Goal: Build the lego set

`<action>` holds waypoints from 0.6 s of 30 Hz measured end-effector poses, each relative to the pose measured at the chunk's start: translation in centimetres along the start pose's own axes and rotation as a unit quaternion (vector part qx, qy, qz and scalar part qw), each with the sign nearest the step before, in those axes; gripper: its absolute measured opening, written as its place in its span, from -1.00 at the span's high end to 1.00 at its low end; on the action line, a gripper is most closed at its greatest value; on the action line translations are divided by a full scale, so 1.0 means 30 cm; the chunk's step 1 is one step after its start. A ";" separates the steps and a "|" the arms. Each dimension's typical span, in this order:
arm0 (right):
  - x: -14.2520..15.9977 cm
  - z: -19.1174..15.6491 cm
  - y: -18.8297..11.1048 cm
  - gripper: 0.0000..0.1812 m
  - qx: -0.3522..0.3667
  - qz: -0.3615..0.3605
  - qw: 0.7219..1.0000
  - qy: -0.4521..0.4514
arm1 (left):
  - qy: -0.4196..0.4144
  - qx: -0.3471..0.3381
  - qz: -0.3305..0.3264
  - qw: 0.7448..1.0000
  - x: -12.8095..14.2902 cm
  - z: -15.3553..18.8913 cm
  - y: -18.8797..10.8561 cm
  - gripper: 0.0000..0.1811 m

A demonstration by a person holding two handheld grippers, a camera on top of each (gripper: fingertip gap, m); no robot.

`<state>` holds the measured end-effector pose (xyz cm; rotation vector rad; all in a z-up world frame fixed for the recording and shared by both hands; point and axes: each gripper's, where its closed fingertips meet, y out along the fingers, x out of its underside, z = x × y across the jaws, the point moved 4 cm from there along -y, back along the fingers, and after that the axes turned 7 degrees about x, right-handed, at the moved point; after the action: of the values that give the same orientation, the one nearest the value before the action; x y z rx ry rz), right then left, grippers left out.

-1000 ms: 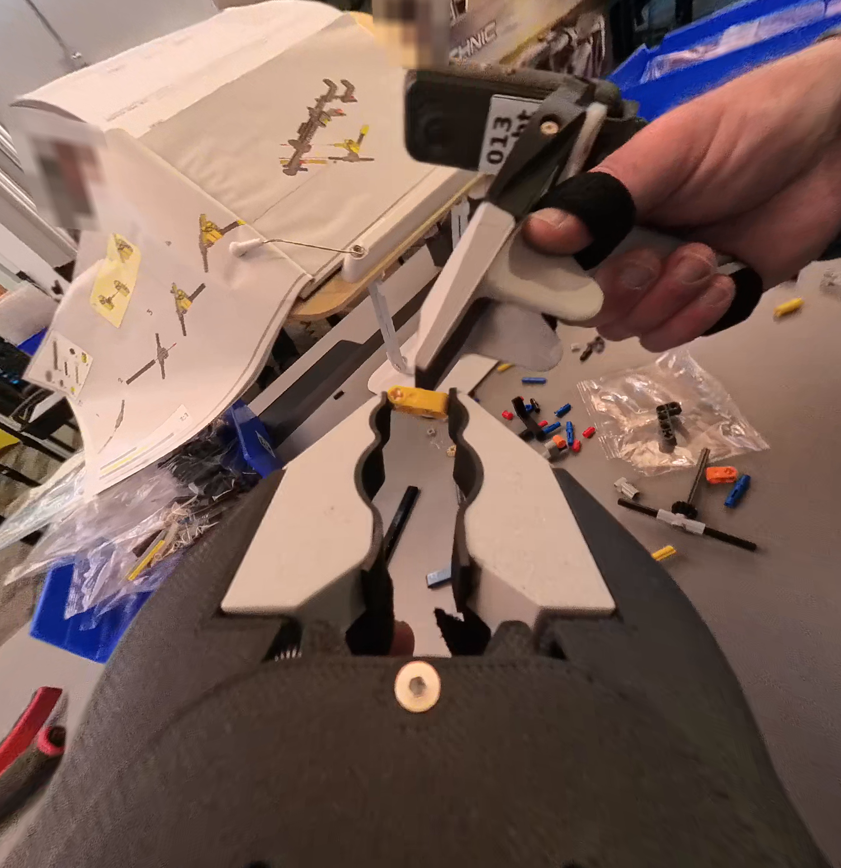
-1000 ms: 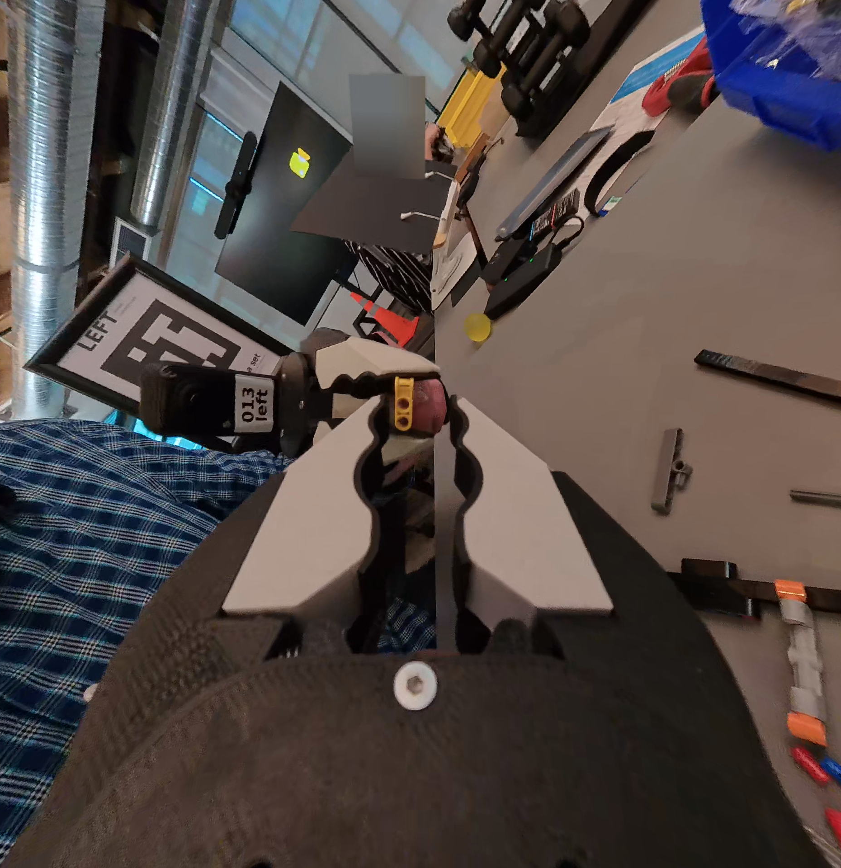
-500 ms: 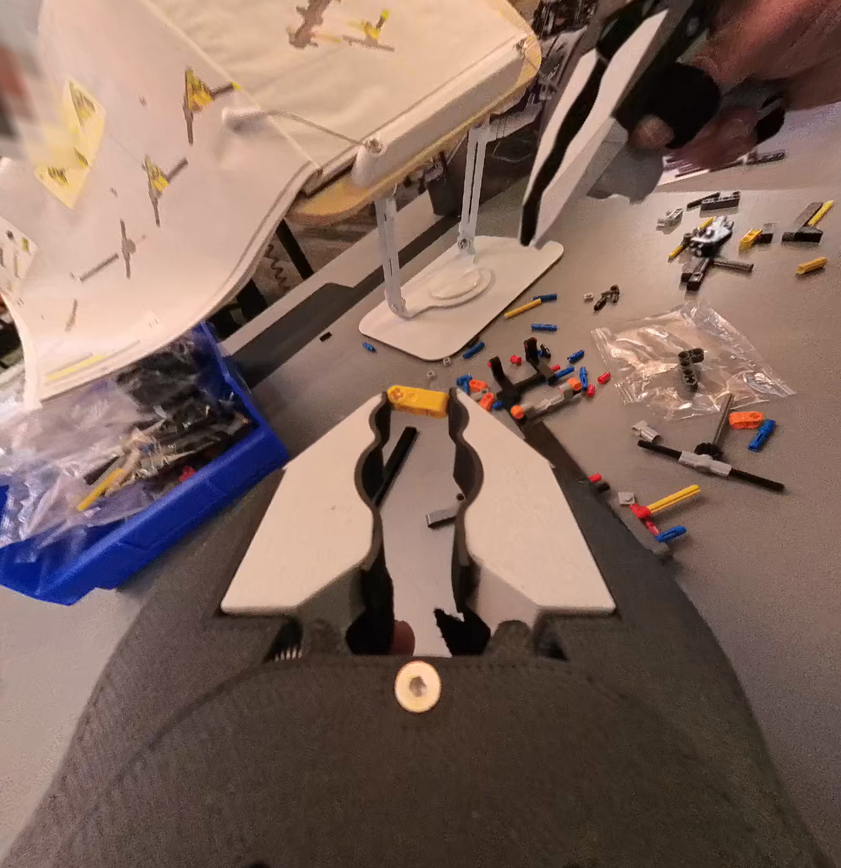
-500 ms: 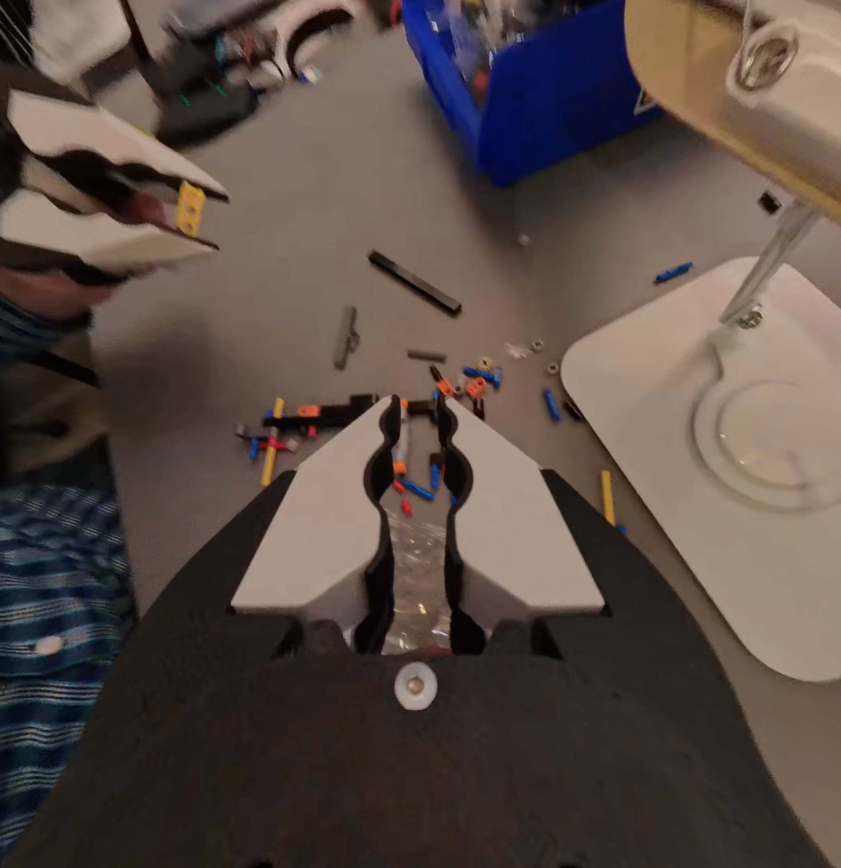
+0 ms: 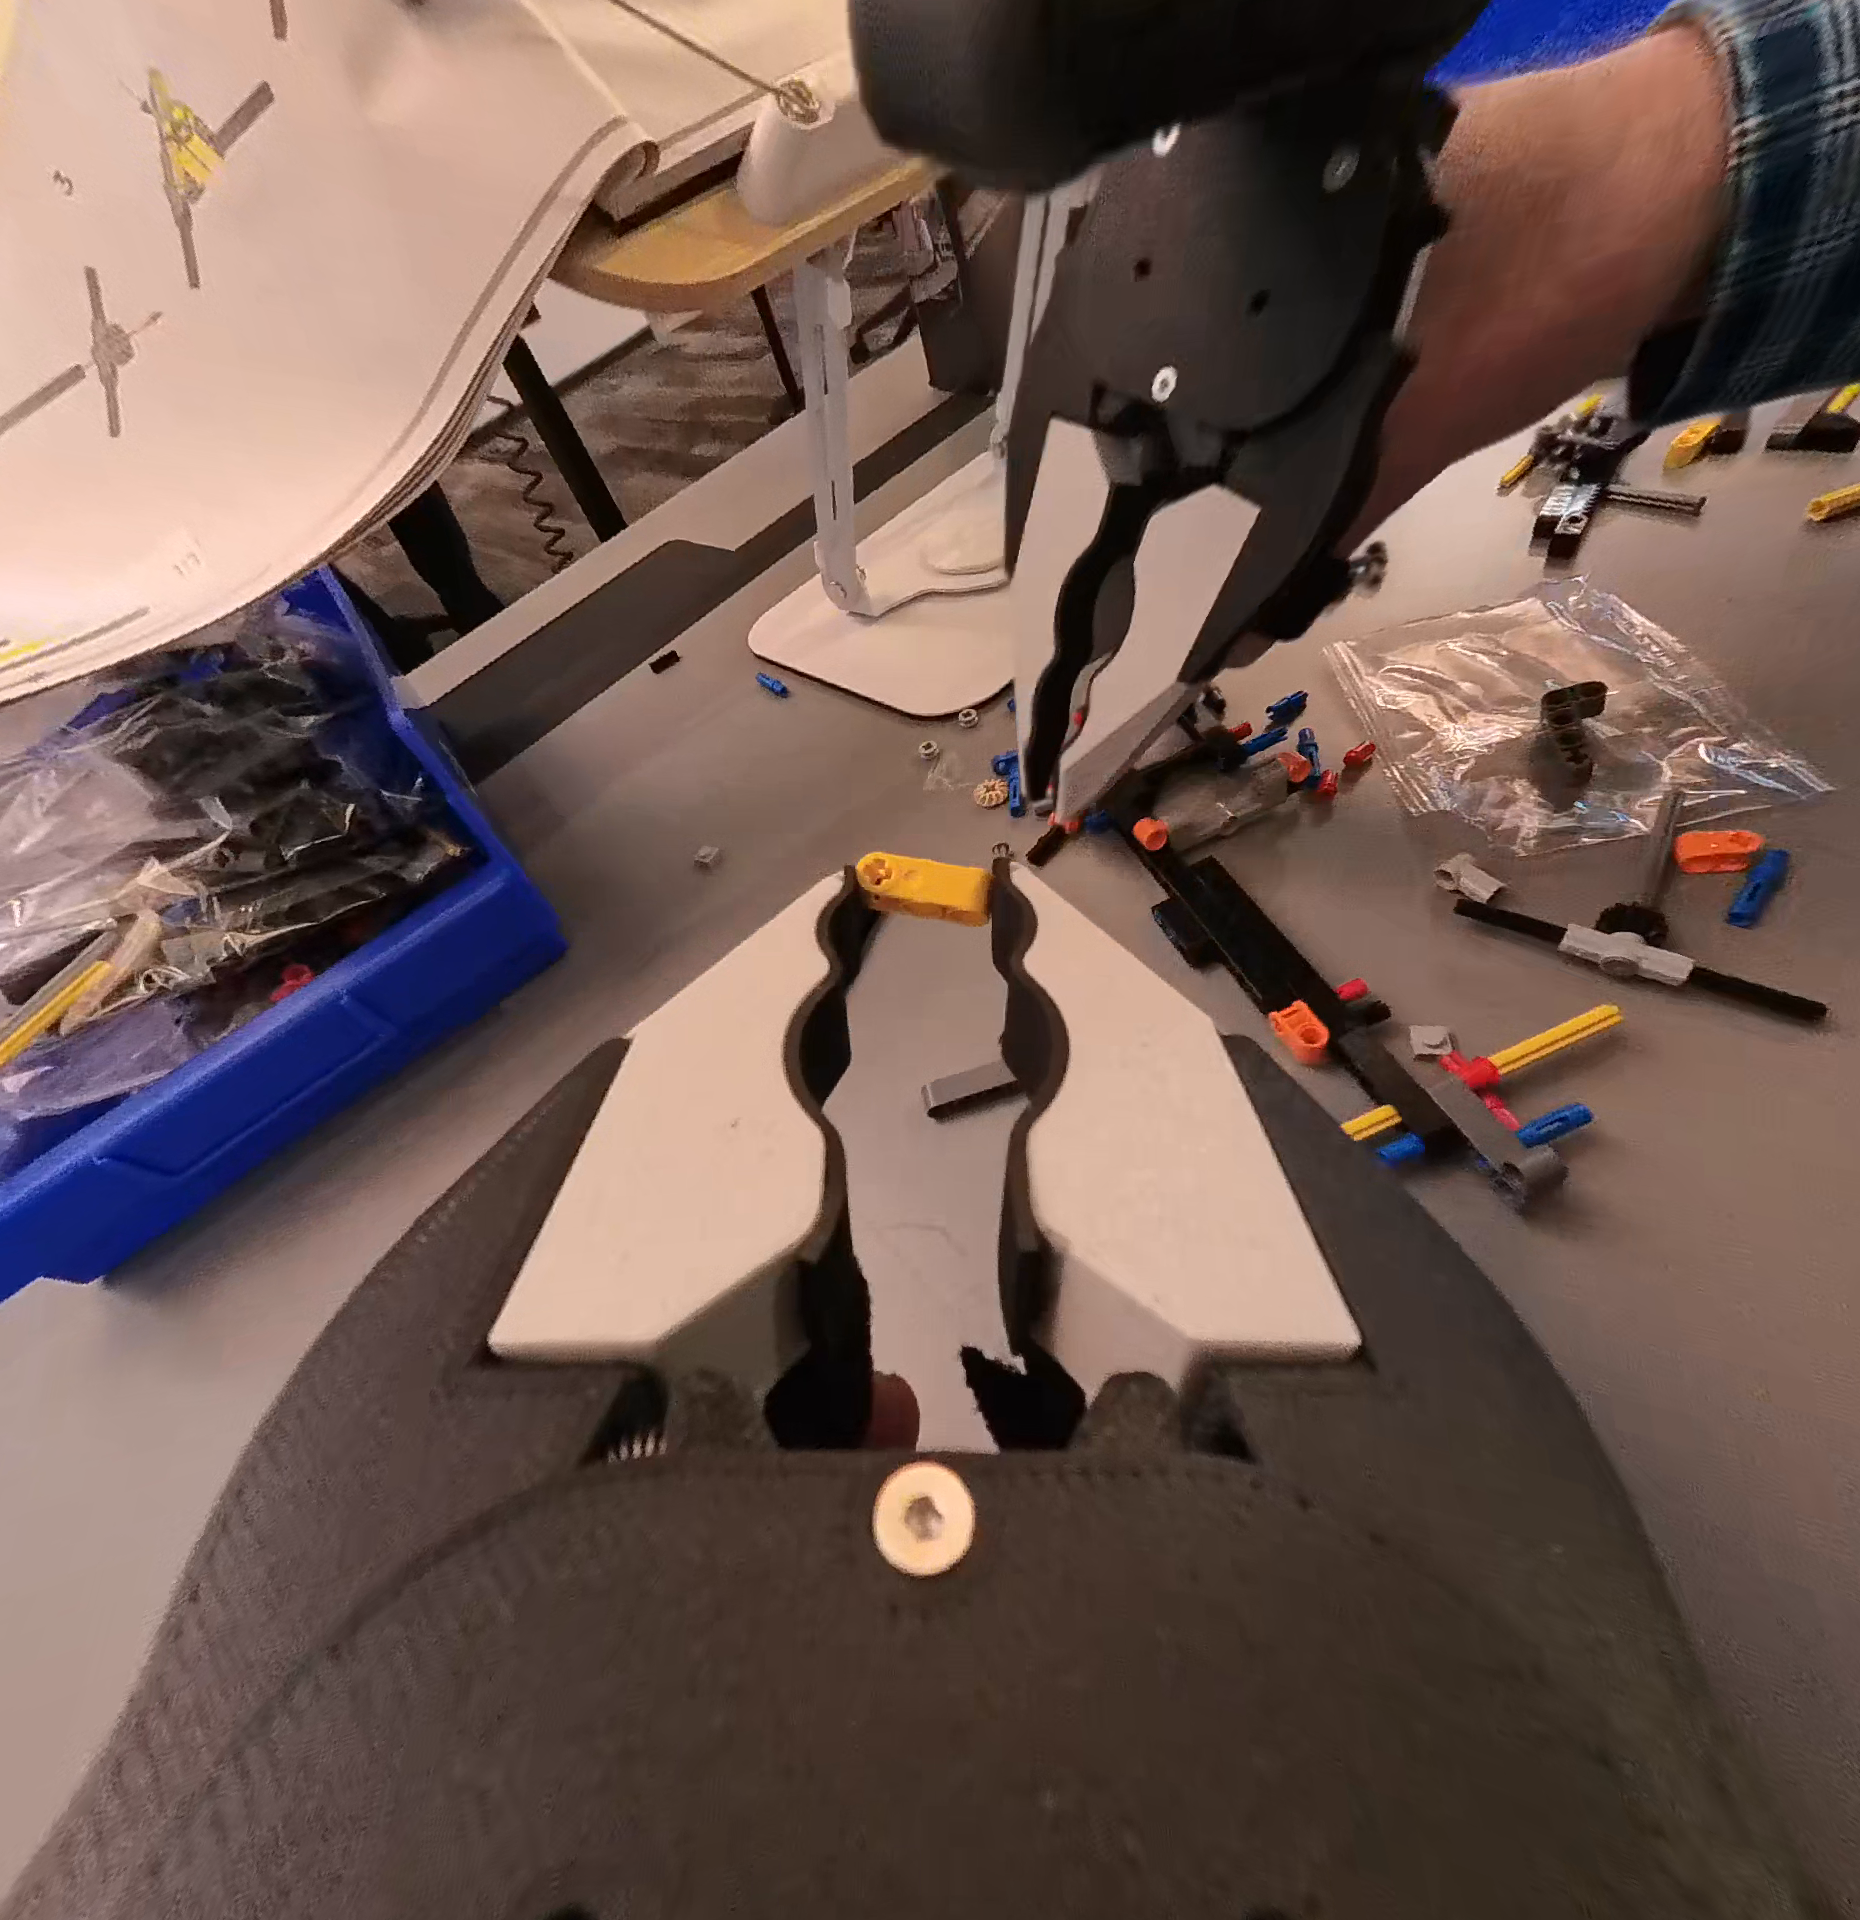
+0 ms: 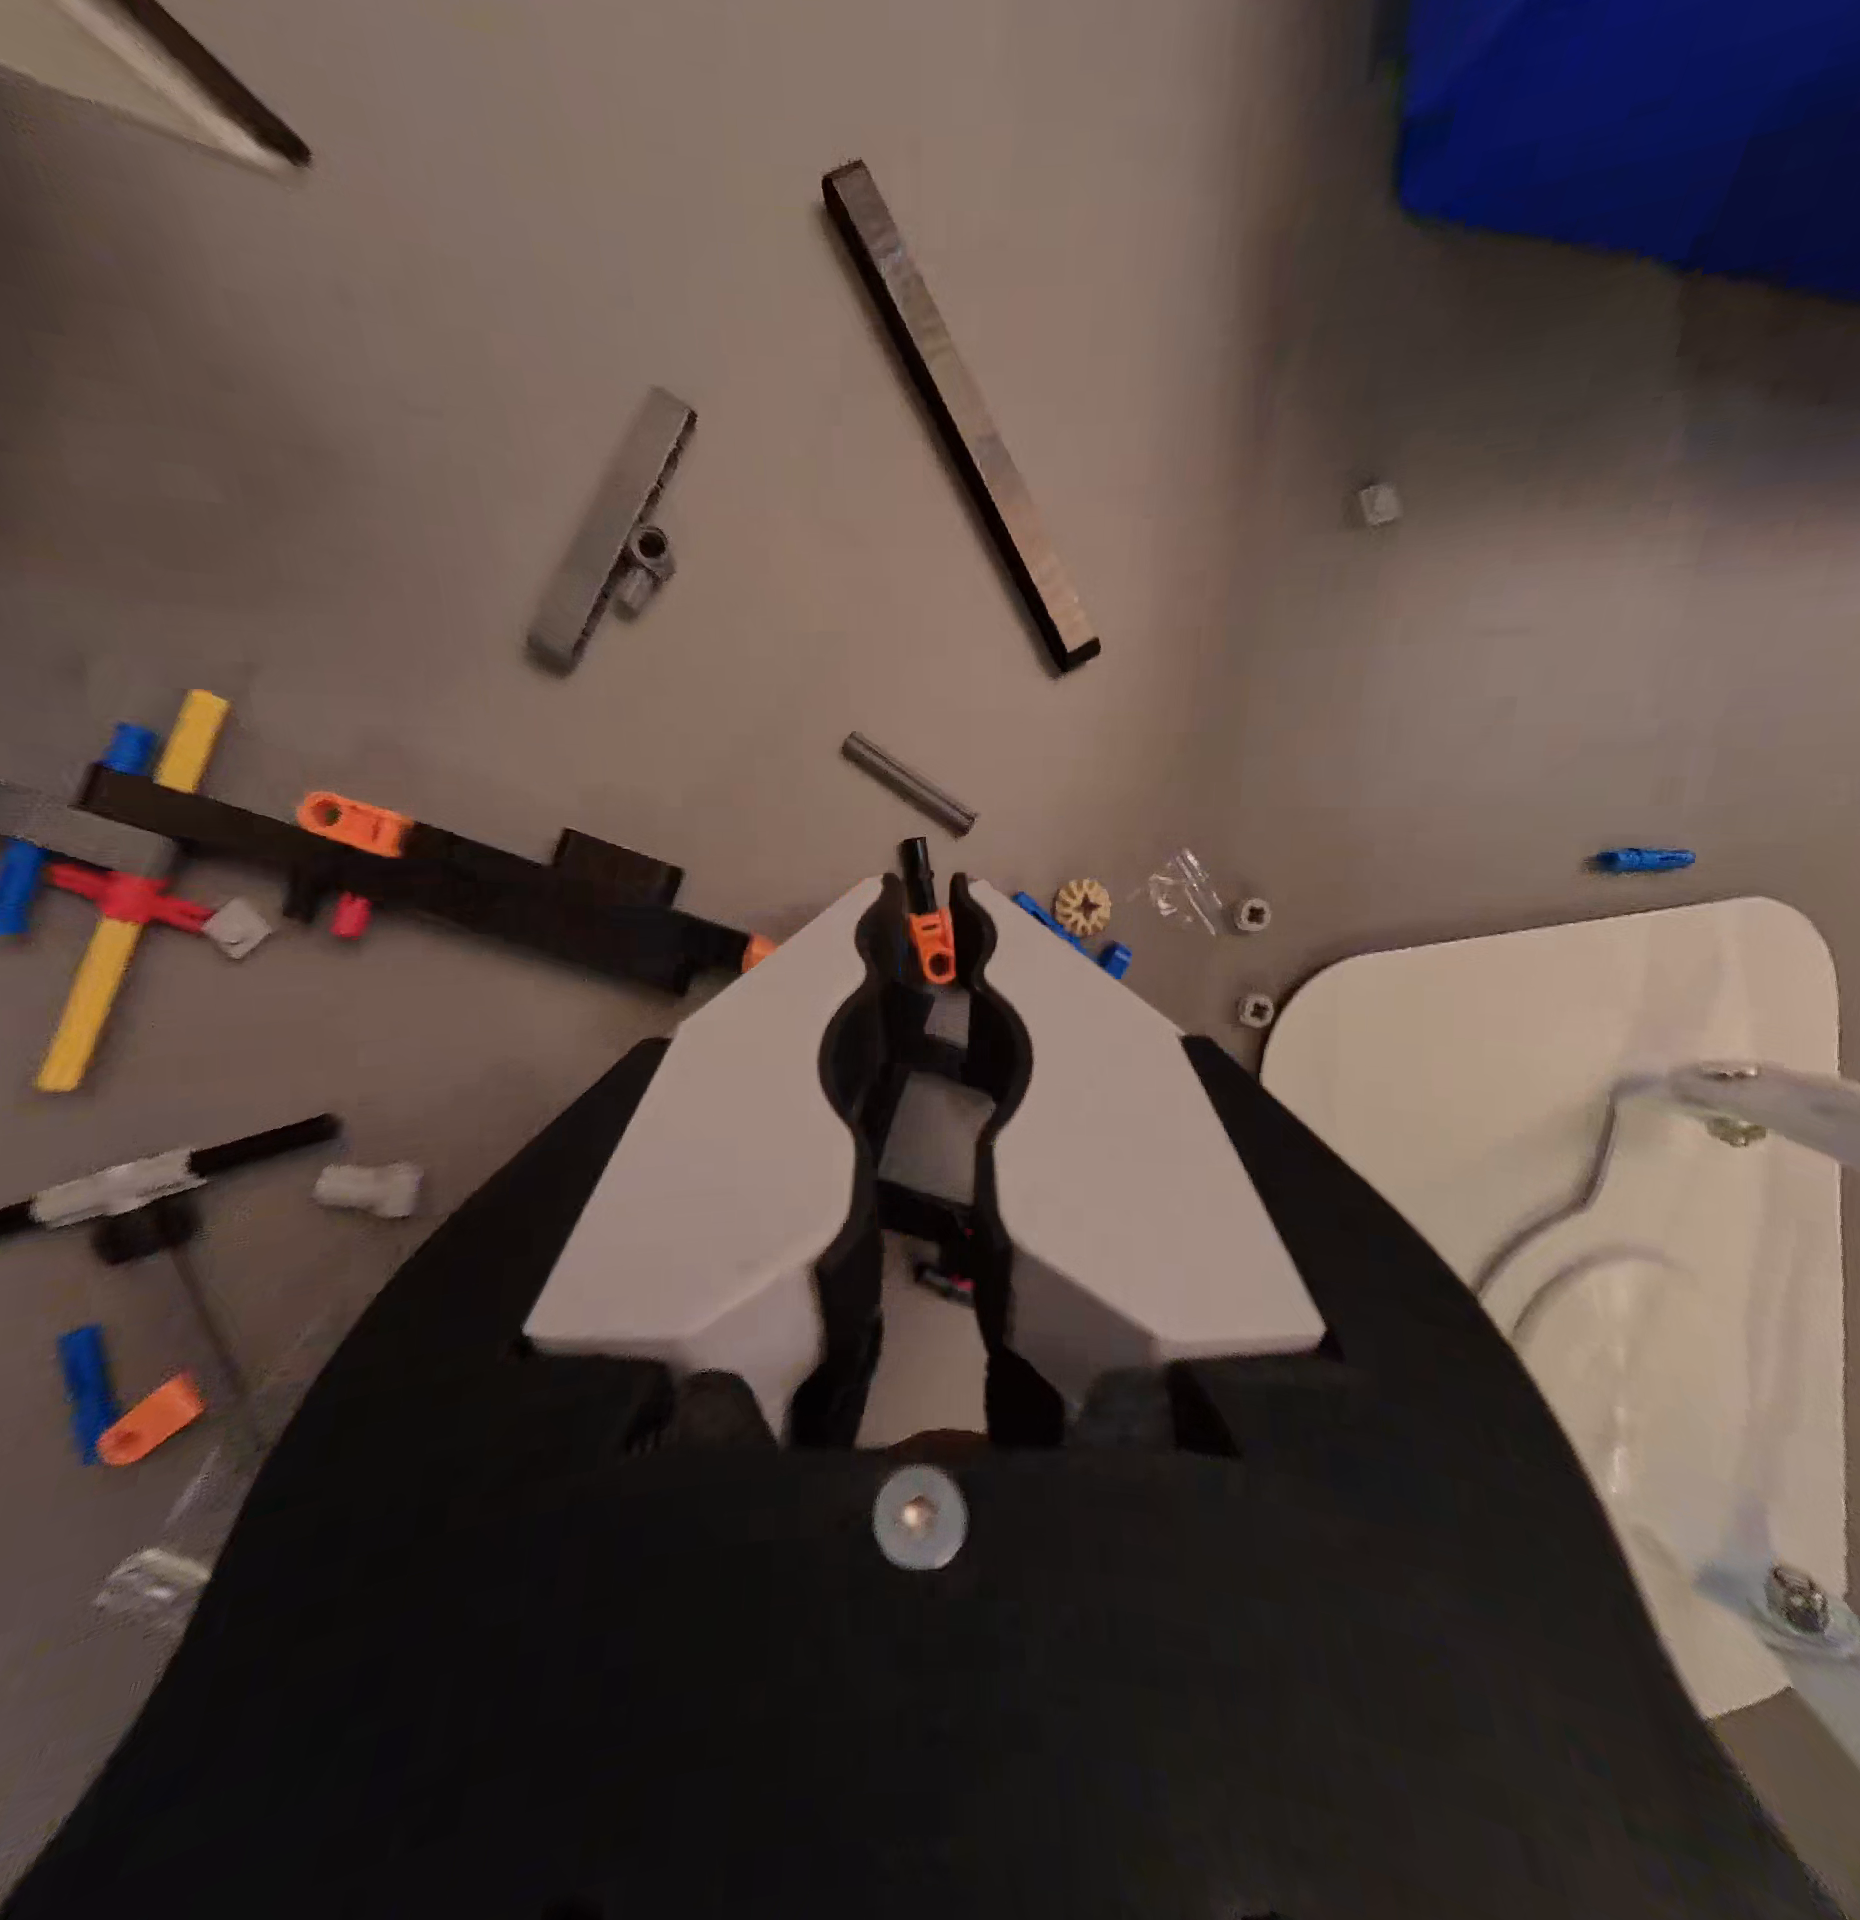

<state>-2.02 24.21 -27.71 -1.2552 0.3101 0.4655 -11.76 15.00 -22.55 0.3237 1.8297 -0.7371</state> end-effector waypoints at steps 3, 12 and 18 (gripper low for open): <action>0.018 0.000 0.035 0.93 -0.009 -0.021 1.000 -0.009 | -0.006 0.003 0.003 1.000 0.012 -0.003 0.004 0.76; 0.018 0.007 0.050 0.99 -0.030 -0.012 0.999 0.005 | -0.018 0.011 0.011 1.000 0.029 -0.007 0.016 0.76; -0.028 -0.011 -0.002 0.98 -0.053 0.044 0.997 0.021 | -0.029 0.032 0.031 0.999 0.023 0.003 0.015 0.76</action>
<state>-2.70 23.74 -27.35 -1.3602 0.3806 0.5369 -11.70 15.21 -23.35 0.3947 1.7360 -0.7569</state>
